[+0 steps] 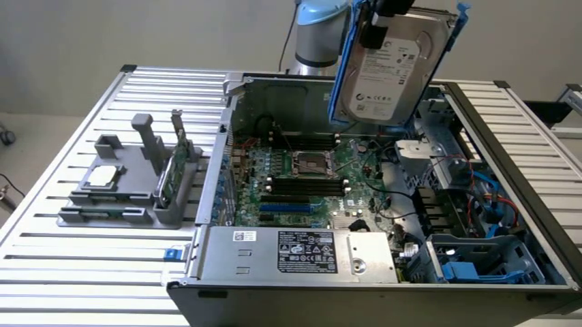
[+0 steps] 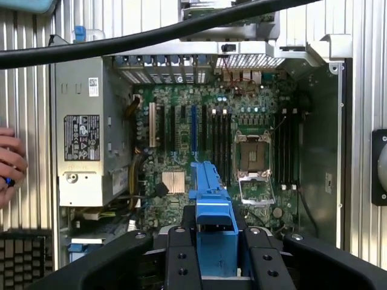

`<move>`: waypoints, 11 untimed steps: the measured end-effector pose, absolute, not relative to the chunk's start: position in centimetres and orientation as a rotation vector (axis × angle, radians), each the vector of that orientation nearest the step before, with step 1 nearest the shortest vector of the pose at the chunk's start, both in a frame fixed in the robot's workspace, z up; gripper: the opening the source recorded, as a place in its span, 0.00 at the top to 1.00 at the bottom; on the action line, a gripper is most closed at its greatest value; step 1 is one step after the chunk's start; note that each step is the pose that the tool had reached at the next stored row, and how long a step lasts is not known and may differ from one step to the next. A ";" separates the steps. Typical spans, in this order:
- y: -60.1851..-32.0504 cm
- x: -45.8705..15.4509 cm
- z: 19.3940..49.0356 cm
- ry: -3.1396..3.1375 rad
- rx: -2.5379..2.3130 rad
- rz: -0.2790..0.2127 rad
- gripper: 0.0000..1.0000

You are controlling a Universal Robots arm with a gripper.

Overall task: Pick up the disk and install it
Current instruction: 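Pick up the disk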

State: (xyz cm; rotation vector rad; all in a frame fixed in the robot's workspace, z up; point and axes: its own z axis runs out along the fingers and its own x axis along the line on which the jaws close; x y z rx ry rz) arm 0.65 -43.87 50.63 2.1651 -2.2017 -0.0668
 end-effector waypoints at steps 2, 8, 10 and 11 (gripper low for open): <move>-44.3 1.2 50.6 -2.202 2.165 -0.067 0.67; -45.9 2.3 50.6 -2.202 2.165 -0.067 0.67; -46.5 2.6 50.5 -2.202 2.165 -0.067 0.67; -46.8 2.8 50.5 -2.202 2.165 -0.067 0.67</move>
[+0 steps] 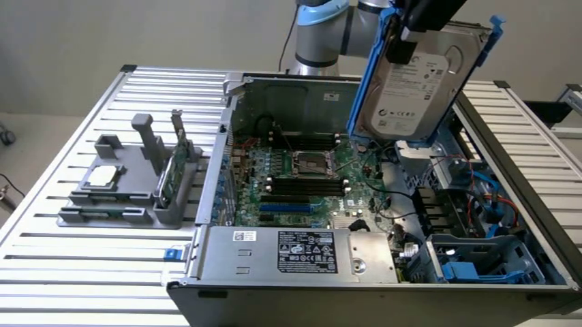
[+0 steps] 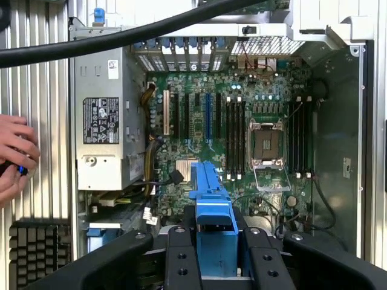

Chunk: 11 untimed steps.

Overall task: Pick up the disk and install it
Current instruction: 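Pick up the disk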

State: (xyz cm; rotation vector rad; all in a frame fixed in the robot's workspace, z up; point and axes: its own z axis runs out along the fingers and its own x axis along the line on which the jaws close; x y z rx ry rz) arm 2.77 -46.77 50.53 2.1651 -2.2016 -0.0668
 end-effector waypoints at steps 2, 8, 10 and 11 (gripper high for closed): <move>-47.4 3.1 50.5 -2.202 2.165 -0.067 0.67; -49.2 3.6 50.3 -2.202 2.166 -0.069 0.67; -49.9 3.7 50.2 -2.203 2.166 -0.070 0.67; -50.2 3.7 50.1 -2.203 2.167 -0.070 0.67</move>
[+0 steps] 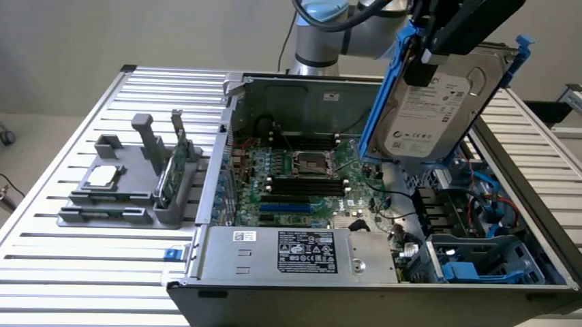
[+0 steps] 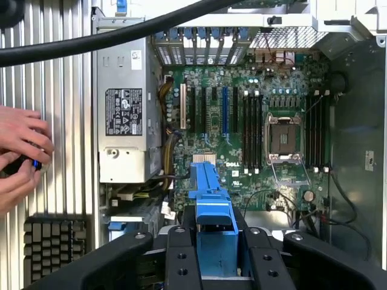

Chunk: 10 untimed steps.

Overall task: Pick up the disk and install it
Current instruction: 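Pick up the disk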

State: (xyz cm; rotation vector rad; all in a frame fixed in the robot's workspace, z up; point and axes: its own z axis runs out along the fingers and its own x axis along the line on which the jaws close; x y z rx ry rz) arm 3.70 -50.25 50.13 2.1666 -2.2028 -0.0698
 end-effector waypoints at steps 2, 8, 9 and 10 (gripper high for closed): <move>-50.9 3.8 50.1 -2.203 2.167 -0.070 0.67; -52.9 4.2 49.8 -2.204 2.168 -0.072 0.67; -53.3 4.2 49.8 -2.204 2.168 -0.072 0.67; -53.6 4.3 49.7 -2.204 2.168 -0.073 0.67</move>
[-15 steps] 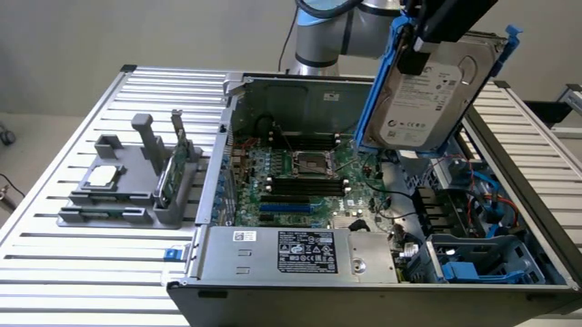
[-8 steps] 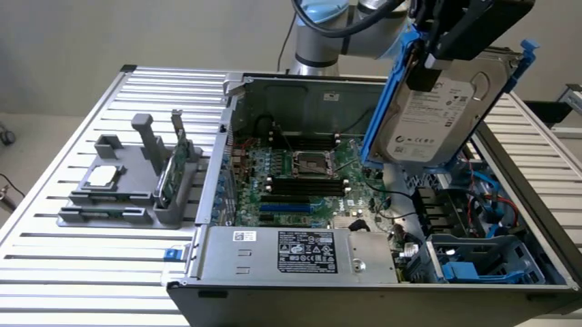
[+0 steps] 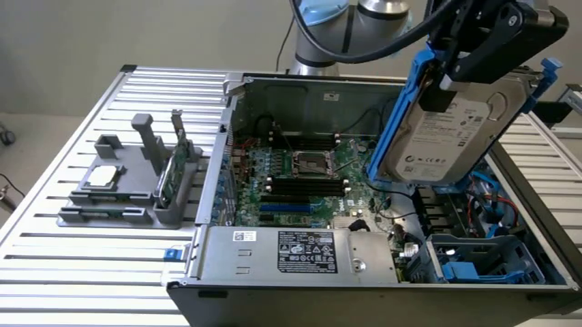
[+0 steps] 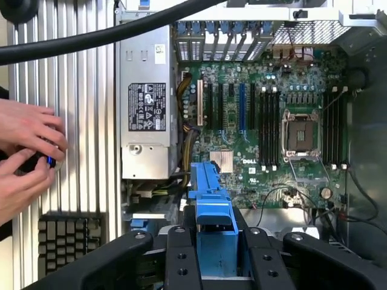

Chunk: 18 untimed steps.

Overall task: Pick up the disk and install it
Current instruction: 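Pick up the disk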

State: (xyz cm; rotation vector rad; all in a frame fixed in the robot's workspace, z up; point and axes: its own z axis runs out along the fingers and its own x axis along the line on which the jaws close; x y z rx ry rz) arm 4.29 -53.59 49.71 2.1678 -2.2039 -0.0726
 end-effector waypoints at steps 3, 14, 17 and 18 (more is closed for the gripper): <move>-54.5 4.5 49.6 -2.204 2.168 -0.073 0.67; -57.2 6.3 49.0 -2.204 2.168 -0.073 0.67; -57.5 7.1 48.8 -2.204 2.168 -0.073 0.67; -57.6 7.4 48.7 -2.204 2.168 -0.073 0.67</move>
